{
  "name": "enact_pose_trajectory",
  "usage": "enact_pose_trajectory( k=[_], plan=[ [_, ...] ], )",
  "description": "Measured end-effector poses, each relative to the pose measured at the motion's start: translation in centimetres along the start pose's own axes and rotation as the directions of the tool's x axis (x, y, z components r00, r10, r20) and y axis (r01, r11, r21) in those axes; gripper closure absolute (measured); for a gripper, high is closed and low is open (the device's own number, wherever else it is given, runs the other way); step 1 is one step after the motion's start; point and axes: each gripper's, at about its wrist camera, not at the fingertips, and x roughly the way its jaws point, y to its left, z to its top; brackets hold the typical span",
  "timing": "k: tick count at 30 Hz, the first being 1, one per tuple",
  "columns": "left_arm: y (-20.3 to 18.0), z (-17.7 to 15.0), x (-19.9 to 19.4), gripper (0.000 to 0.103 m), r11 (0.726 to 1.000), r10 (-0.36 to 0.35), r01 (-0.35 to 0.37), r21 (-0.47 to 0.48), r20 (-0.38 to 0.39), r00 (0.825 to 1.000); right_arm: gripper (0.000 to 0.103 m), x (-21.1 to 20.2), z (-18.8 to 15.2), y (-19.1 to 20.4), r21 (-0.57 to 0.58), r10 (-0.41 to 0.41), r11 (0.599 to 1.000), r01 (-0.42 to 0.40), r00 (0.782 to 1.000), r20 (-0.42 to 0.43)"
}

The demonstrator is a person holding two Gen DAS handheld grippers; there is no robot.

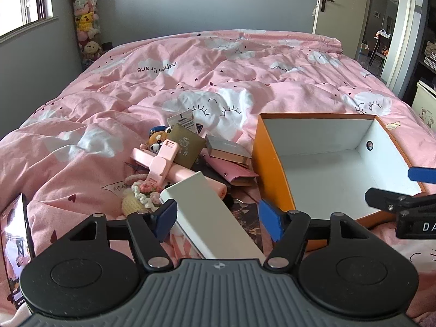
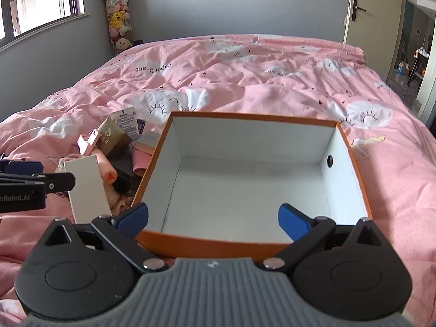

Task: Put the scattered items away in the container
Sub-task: 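Move the right gripper toward the white rectangular box beside the orange box, then close the right gripper on the white rectangular box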

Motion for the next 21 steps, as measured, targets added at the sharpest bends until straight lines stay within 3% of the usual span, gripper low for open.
enact_pose_trajectory(
  k=[3,7,9,12,18,21],
  plan=[
    [1.5,0.3,0.6,0.032,1.0,0.003,-0.004,-0.03,-0.036,0.999,0.007,0.3,1.0,0.4,-0.037,0.015,0.999,-0.014,0.999,0.029],
    [2.8,0.3,1.3,0.043,0.999,-0.004,0.0,-0.053,-0.076,0.997,0.017,1.0,2.0,1.9,-0.079,0.102,0.992,-0.099,0.994,0.039],
    [3.3,0.3,1.6,0.049,0.997,-0.025,0.018,-0.074,-0.1,0.995,0.03,1.4,2.4,2.9,-0.107,0.15,0.983,-0.146,0.988,0.03],
    [3.8,0.1,2.3,0.056,0.993,-0.055,0.041,-0.108,-0.128,0.99,0.039,2.4,2.8,4.7,-0.154,0.21,0.966,-0.206,0.978,0.003],
    [4.3,-0.5,4.0,0.056,0.984,-0.101,0.07,-0.165,-0.186,0.977,0.063,4.3,2.8,7.5,-0.246,0.273,0.928,-0.28,0.96,-0.064],
    [4.7,-0.7,5.0,0.056,0.98,-0.109,0.07,-0.188,-0.209,0.972,0.07,5.2,2.7,8.2,-0.248,0.314,0.911,-0.331,0.943,-0.106]
  ],
)
